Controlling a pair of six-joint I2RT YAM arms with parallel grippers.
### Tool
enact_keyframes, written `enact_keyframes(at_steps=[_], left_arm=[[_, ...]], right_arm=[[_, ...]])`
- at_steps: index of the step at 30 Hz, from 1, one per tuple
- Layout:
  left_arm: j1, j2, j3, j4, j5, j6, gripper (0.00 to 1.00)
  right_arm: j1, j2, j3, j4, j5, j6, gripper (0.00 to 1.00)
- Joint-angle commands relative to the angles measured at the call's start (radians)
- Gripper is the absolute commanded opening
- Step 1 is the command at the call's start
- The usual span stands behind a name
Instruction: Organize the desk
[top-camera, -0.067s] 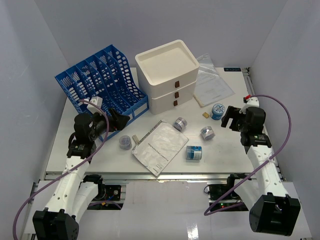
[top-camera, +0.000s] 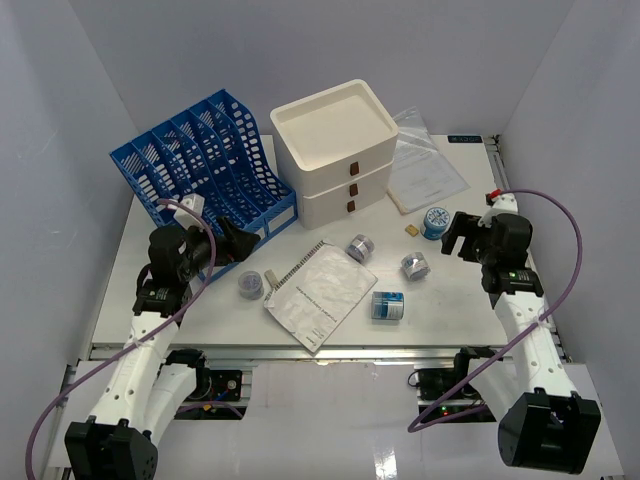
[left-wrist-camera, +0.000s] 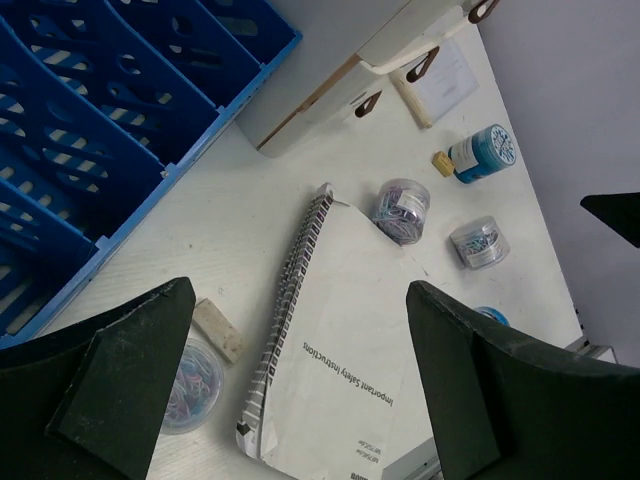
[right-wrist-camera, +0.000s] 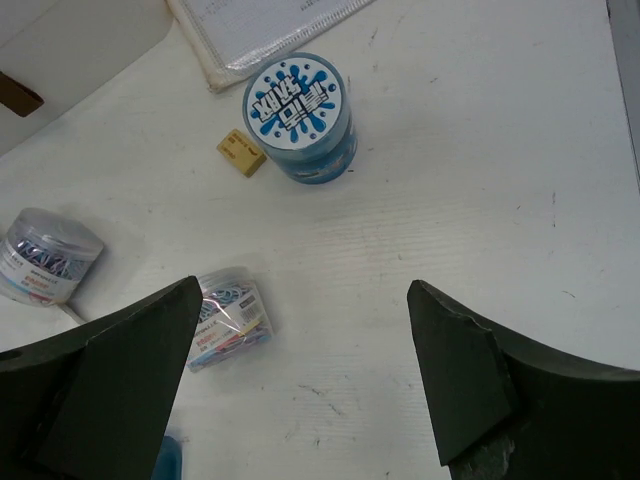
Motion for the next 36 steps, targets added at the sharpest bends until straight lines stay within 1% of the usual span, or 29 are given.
enact_keyframes(at_steps=[1,2,3,4,5,6,8,9,10,11,13,14,16,19,22,24,26,27,29,32,34,36], left_arm=[[0.000,-0.007,0.097,-0.211,-0.055,-0.120,0.98],[0.000,-0.004,0.110,-0.264,-0.078,-0.145,0.98],[0.000,-0.002,0.118,-0.308,-0.101,-0.168,0.98],[0.000,-0.001,0.124,-0.351,-0.129,-0.196,0.98],[0.000,-0.001,0.128,-0.390,-0.151,-0.222,0.98],[0.000,-0.002,0.131,-0.420,-0.166,-0.243,0.98],[0.000,-0.004,0.144,-0.488,-0.176,-0.284,0.98],[0.000,-0.004,0.149,-0.518,-0.176,-0.308,0.98],[0.000,-0.001,0.156,-0.541,-0.176,-0.336,0.97],[-0.001,0.006,0.170,-0.555,-0.181,-0.363,0.95],[-0.001,0.023,0.195,-0.588,-0.195,-0.399,0.94],[-0.001,0.033,0.208,-0.603,-0.206,-0.414,0.93],[-0.004,0.074,0.232,-0.667,-0.275,-0.460,0.91],[-0.012,0.145,0.267,-0.761,-0.359,-0.539,0.90],[-0.035,0.199,0.275,-0.796,-0.394,-0.596,0.89],[-0.085,0.215,0.277,-0.798,-0.420,-0.624,0.89],[-0.178,0.254,0.295,-0.805,-0.493,-0.668,0.88],[-0.231,0.293,0.314,-0.813,-0.524,-0.682,0.89],[-0.292,0.359,0.344,-0.840,-0.563,-0.695,0.89],[-0.344,0.471,0.390,-0.886,-0.634,-0.690,0.92],[-0.358,0.511,0.402,-0.895,-0.701,-0.682,0.94],[-0.363,0.531,0.403,-0.886,-0.727,-0.664,0.95]], right_arm=[[-0.002,-0.035,0.011,0.061,-0.231,-0.161,0.90],[-0.001,-0.038,0.013,0.056,-0.364,-0.248,0.90],[0.001,-0.037,0.015,0.044,-0.560,-0.356,0.90],[0.009,-0.026,0.030,-0.006,-0.650,-0.479,0.90],[0.026,-0.011,0.047,-0.054,-0.708,-0.557,0.90],[0.055,0.006,0.064,-0.090,-0.746,-0.566,0.90],[0.097,0.059,0.111,-0.174,-0.822,-0.651,0.90],[0.110,0.083,0.121,-0.188,-0.866,-0.701,0.90],[0.115,0.100,0.118,-0.168,-0.889,-0.701,0.90],[0.115,0.112,0.111,-0.127,-0.858,-0.612,0.90],[0.113,0.139,0.111,-0.079,-0.818,-0.573,0.90],[0.115,0.158,0.112,-0.072,-0.799,-0.565,0.90],[0.114,0.172,0.109,-0.060,-0.767,-0.558,0.90],[0.113,0.185,0.099,-0.056,-0.754,-0.562,0.90],[0.113,0.163,0.081,-0.054,-0.755,-0.578,0.90],[0.113,0.149,0.067,-0.054,-0.756,-0.581,0.90],[0.113,0.113,0.054,-0.045,-0.755,-0.587,0.90],[0.113,0.105,0.049,-0.041,-0.752,-0.588,0.90],[0.113,0.097,0.049,-0.037,-0.749,-0.587,0.90],[0.112,0.100,0.051,-0.040,-0.747,-0.586,0.90],[0.113,0.097,0.051,-0.040,-0.747,-0.586,0.90],[0.113,0.097,0.048,-0.040,-0.748,-0.587,0.90]])
